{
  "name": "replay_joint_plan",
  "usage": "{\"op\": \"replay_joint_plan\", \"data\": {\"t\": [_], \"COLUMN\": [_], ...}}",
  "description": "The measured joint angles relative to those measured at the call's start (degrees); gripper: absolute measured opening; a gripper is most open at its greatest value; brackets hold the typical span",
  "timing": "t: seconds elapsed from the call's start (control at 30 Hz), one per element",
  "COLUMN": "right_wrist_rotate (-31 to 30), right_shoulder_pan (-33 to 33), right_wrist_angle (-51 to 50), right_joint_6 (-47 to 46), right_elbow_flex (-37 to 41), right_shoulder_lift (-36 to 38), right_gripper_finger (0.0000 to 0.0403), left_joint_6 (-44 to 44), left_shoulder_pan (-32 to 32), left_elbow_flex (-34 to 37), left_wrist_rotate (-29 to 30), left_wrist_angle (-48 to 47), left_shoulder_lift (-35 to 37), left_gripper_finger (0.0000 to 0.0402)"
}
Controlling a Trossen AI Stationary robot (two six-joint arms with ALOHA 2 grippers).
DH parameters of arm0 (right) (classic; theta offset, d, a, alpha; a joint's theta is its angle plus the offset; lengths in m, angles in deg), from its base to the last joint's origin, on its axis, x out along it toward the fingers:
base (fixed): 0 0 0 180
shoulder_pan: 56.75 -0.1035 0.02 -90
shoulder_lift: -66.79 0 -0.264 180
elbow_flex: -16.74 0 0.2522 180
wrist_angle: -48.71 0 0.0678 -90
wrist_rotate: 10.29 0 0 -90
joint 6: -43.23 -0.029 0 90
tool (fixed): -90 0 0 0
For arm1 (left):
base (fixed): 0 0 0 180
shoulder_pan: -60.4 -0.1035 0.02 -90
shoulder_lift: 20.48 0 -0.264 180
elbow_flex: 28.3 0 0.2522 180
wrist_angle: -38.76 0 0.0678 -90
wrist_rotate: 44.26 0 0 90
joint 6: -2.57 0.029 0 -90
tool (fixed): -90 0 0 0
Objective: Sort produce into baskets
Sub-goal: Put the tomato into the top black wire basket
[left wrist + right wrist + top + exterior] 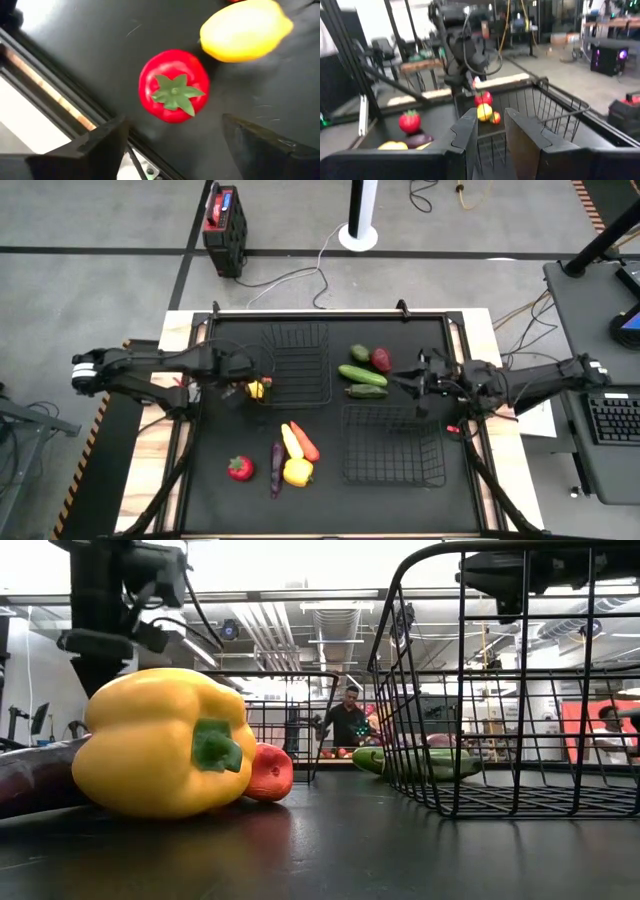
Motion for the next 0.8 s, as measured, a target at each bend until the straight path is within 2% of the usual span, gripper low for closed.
{"op": "replay_joint_plan", "data": {"t": [0.17, 0.37, 0.8], "right_wrist_rotate": [0.02, 0.16, 1.14], "right_shoulder_pan": [0.00, -0.02, -0.02], "right_wrist_angle": [-5.10, -6.37, -7.78], "right_joint_6": [0.53, 2.11, 0.13], "right_elbow_flex": [-5.92, -9.99, -10.69], "right_shoulder_lift": [-4.93, -8.47, -9.42], "right_gripper_finger": [0.0091, 0.0091, 0.0091], "left_joint_6": [0.04, 1.91, 6.23], "left_shoulder_pan": [-0.70, -0.93, -3.05], "left_elbow_flex": [0.00, 0.01, 4.60], "left_wrist_rotate": [1.79, 2.43, 1.51], "left_wrist_angle": [0.05, 1.89, 3.88], "left_shoulder_lift": [-3.22, -5.42, -4.37], "left_gripper_finger": [0.0328, 0.0332, 0.0332]}}
